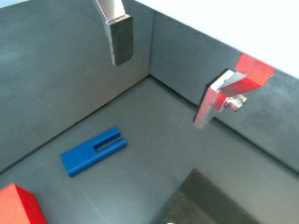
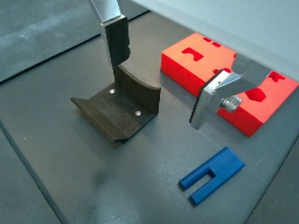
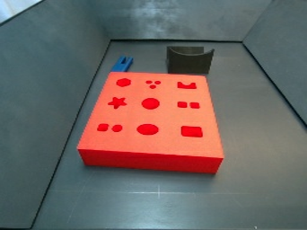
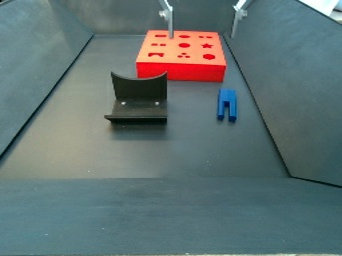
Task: Pick up the square-circle object. Move up. Place the square-circle object on the fixture. Regrasp the square-circle object. Move to above the board. Insert the square-circle object.
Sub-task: Pick up the square-circle object.
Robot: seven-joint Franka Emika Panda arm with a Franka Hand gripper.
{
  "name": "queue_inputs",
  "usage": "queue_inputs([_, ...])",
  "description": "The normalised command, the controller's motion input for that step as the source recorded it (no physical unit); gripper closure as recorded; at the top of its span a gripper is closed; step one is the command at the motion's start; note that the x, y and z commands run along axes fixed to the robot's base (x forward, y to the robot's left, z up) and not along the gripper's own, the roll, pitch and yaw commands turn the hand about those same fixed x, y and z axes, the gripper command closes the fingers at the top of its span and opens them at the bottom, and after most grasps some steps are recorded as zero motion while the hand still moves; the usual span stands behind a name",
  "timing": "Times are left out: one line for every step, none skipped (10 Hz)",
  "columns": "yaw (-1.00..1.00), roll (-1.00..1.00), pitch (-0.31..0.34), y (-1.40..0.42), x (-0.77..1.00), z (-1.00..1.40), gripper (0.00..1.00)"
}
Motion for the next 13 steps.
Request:
queue_inputs([-0.56, -0.05, 0.0, -0.39, -0.25, -1.0, 0.0])
queue_inputs([-0.32, -0.04, 0.0, -0.52, -0.48, -1.0, 0.0])
queue_inputs([-0.15, -0.08, 0.0, -0.19, -0.89, -1.0, 0.0])
queue_inputs([0.0, -0.08, -0.033, 0.2, -1.0, -0.96, 0.0])
queue_inputs([0.01, -0.05, -0.039, 0.3, -1.0, -1.0, 0.0])
queue_inputs([0.0, -0.08, -0.077, 0.29, -1.0, -0.98, 0.0])
queue_inputs([0.0, -0.16, -0.096, 0.14, -0.63, -0.83, 0.0])
queue_inputs([0.0, -0.14, -0.066, -0.07, -0.1, -0.86, 0.0])
queue_inputs([-0.05, -0.07, -0.067, -0.34, 0.06, -0.95, 0.0])
queue_inputs([-0.25, 0.0, -0.074, -0.48, 0.4, -0.91, 0.0])
queue_inputs([-0.32, -0.01, -0.033, -0.35, 0.47, -0.85, 0.0])
queue_inputs([-0.42, -0.13, 0.016, 0.0, 0.61, -0.77, 0.0])
queue_inputs([-0.27, -0.23, 0.003, 0.21, 0.29, -0.64, 0.0])
